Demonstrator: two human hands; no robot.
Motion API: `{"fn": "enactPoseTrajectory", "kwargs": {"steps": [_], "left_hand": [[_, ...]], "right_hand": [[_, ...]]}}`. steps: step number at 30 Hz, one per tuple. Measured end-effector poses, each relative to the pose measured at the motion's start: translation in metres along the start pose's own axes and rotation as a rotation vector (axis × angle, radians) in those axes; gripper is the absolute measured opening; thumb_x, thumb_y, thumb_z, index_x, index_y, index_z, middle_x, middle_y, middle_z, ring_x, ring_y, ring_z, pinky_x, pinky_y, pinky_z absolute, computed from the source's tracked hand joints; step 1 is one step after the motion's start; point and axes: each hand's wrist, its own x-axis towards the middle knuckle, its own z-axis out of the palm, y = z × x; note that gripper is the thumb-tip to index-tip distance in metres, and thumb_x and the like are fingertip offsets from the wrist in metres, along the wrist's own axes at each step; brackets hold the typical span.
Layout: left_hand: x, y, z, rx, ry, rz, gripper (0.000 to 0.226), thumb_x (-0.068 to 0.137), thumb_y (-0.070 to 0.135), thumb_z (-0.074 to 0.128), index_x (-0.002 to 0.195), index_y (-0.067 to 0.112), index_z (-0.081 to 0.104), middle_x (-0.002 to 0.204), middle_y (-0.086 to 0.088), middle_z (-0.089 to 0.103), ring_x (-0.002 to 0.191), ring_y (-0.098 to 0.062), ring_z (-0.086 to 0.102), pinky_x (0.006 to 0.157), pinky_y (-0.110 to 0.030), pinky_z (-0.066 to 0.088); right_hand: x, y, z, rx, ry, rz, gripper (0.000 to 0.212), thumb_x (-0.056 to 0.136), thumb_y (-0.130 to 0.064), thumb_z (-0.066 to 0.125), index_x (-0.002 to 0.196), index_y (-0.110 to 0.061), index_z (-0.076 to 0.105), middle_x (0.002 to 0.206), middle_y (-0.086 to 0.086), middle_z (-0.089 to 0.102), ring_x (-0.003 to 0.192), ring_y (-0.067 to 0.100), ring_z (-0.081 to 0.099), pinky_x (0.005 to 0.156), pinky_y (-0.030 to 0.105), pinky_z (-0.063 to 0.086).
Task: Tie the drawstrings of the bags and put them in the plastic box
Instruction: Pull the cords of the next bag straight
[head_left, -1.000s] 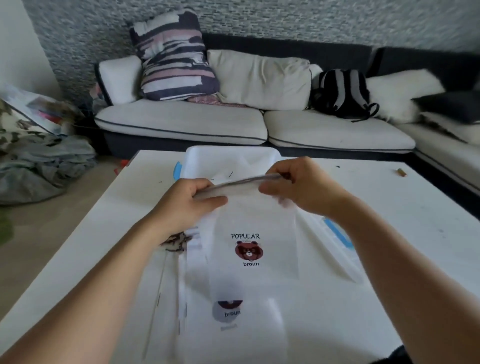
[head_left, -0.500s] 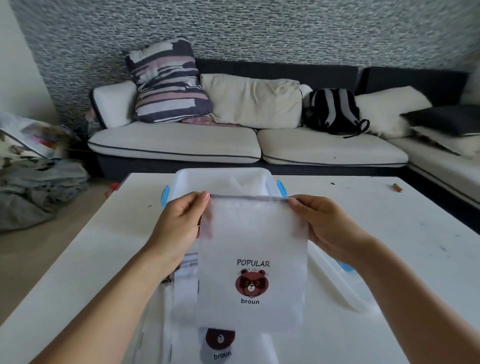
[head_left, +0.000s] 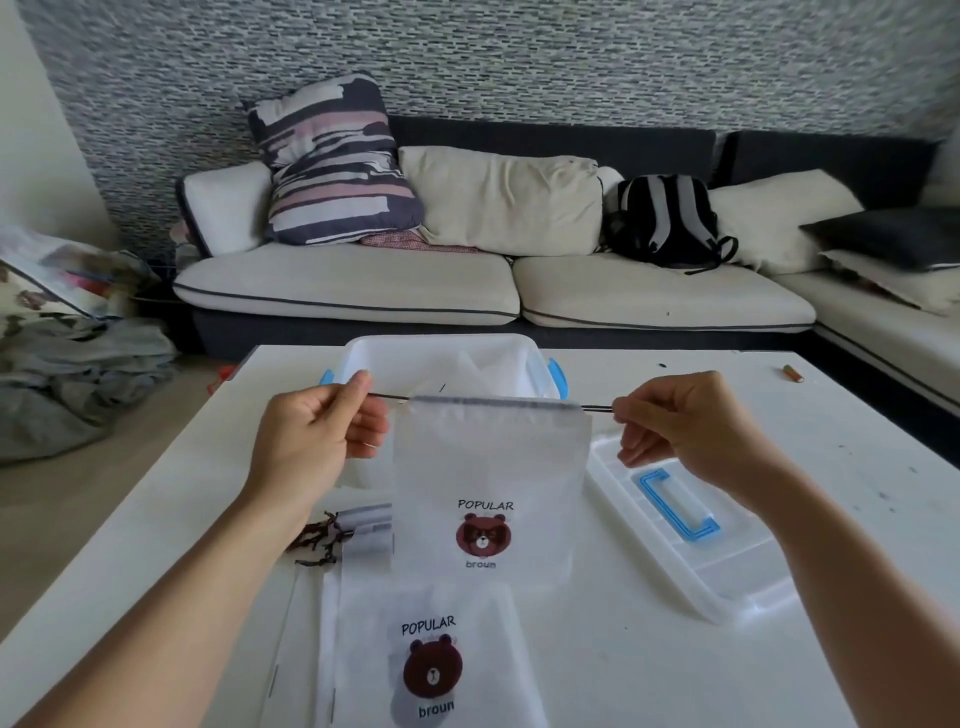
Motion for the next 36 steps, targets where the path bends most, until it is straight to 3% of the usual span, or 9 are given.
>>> {"fn": "enactPoseTrajectory", "kwargs": {"steps": [3,8,12,14,16,18,22,28,36], "left_hand": [[0.005,-0.003,-0.004,-0.059,0.065,-0.053,0.038,0.101,0.029,0.057,0.071,0.007,0.064,0.069,-0.001,0.072,0.063,-0.012,0.067,0.056,-0.021,0.055],[0.024,0.007,-0.021,-0.548,0.256,-0.324,0.033,0.107,0.022,0.046,0.074,0.016,0.049,0.078,-0.001,0.072,0.070,-0.007,0.065,0.054,-0.017,0.052],[0.012,0.019,-0.015,-0.921,0.057,-0.406,0.047,0.109,0.023,0.034,0.065,0.020,0.051,0.105,-0.005,0.077,0.102,-0.020,0.071,0.086,-0.033,0.052],[0.006,0.023,-0.006,-1.041,-0.064,-0.397,0.043,0.109,0.025,0.032,0.068,0.022,0.047,0.098,0.004,0.077,0.106,-0.019,0.072,0.096,-0.041,0.049],[0.003,0.026,-0.001,-1.142,-0.083,-0.378,0.038,0.108,0.020,0.035,0.073,0.021,0.050,0.070,0.009,0.064,0.089,-0.013,0.075,0.092,-0.041,0.053],[0.007,0.025,0.000,-1.193,-0.036,-0.395,0.042,0.108,0.018,0.038,0.068,0.019,0.052,0.054,0.008,0.044,0.054,-0.005,0.060,0.068,-0.028,0.058],[0.021,0.018,-0.014,-1.060,0.108,-0.394,0.052,0.108,0.016,0.031,0.059,0.019,0.047,0.044,0.008,0.025,0.033,-0.006,0.022,0.036,-0.015,0.026],[0.023,0.017,-0.017,-0.824,0.174,-0.314,0.046,0.108,0.033,0.039,0.064,0.021,0.046,0.046,0.009,0.024,0.035,-0.007,0.021,0.035,-0.017,0.025],[-0.028,0.044,0.028,-0.556,-0.307,-0.181,0.035,0.084,0.037,0.059,0.104,0.012,0.071,0.081,0.003,0.068,0.060,-0.007,0.048,0.054,-0.019,0.043]], "right_hand": [[-0.002,0.001,-0.004,-0.016,-0.006,-0.009,0.026,0.099,-0.012,0.059,0.082,0.006,0.067,0.072,0.018,0.073,0.069,0.030,0.074,0.069,0.035,0.063],[-0.001,0.005,-0.019,0.241,0.107,0.001,0.027,0.102,-0.016,0.051,0.083,-0.002,0.064,0.080,0.012,0.076,0.090,0.028,0.074,0.068,0.027,0.061],[-0.004,-0.003,-0.003,0.742,0.013,0.068,0.033,0.106,-0.017,0.039,0.091,0.001,0.062,0.115,0.020,0.072,0.114,0.032,0.068,0.092,0.040,0.058],[-0.008,-0.009,0.017,0.950,-0.101,0.064,0.041,0.107,-0.020,0.035,0.078,-0.006,0.060,0.122,0.021,0.069,0.122,0.033,0.064,0.102,0.045,0.050],[-0.009,-0.015,0.034,1.132,-0.129,0.082,0.045,0.107,-0.022,0.035,0.070,-0.011,0.057,0.108,0.013,0.074,0.114,0.027,0.069,0.101,0.047,0.049],[-0.008,-0.020,0.044,1.297,-0.066,0.119,0.044,0.107,-0.019,0.036,0.068,-0.011,0.055,0.073,0.003,0.064,0.078,0.017,0.071,0.091,0.045,0.058],[-0.003,-0.022,0.031,1.250,0.065,0.196,0.035,0.108,-0.015,0.035,0.073,-0.016,0.037,0.056,-0.004,0.027,0.047,0.010,0.030,0.056,0.022,0.049],[-0.002,-0.019,0.022,1.013,0.138,0.166,0.035,0.107,-0.017,0.040,0.072,-0.017,0.037,0.059,-0.003,0.027,0.052,0.010,0.026,0.051,0.020,0.040],[-0.022,-0.041,0.069,0.787,-0.215,0.121,0.025,0.098,-0.025,0.051,0.083,-0.005,0.057,0.068,0.008,0.055,0.057,0.018,0.057,0.062,0.031,0.059]]}}
